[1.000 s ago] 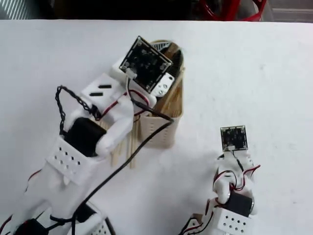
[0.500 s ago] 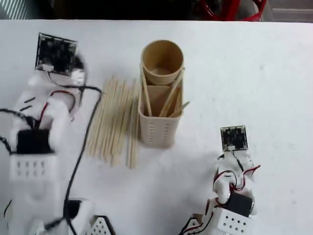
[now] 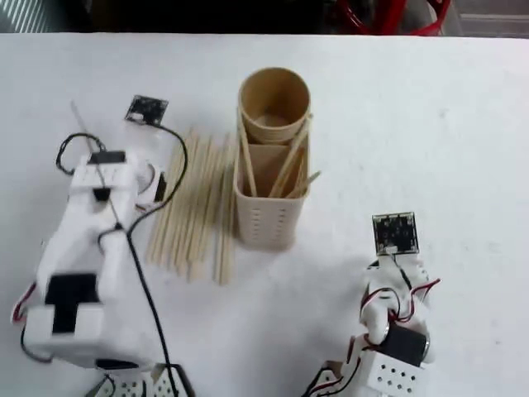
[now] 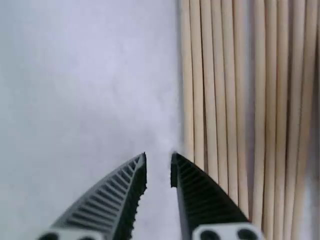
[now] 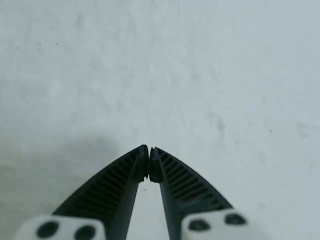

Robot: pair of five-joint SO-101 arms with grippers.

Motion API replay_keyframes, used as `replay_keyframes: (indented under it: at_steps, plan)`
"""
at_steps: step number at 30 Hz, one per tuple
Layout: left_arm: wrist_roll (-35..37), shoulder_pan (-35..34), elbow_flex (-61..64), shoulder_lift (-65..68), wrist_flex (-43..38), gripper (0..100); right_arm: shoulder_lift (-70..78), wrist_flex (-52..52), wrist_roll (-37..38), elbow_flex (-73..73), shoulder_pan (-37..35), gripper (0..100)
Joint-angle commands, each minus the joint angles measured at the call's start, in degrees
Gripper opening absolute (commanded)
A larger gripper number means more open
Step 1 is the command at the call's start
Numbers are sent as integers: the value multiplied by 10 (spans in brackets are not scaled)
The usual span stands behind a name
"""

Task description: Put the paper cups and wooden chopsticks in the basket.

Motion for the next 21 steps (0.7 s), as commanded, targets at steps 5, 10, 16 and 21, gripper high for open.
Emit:
replay_keyframes:
  at_steps: [5, 10, 16, 21]
  plan:
    - [-31, 18, -47, 35, 14, 120, -3, 0, 1, 5, 4, 18]
    - [-12, 11, -50, 20, 15, 121, -3, 0, 1, 5, 4, 18]
    - [-11, 24, -9, -53, -13, 121, -3, 0, 1, 5, 4, 18]
    - [-28, 55, 47, -80, -47, 121, -3, 0, 1, 5, 4, 18]
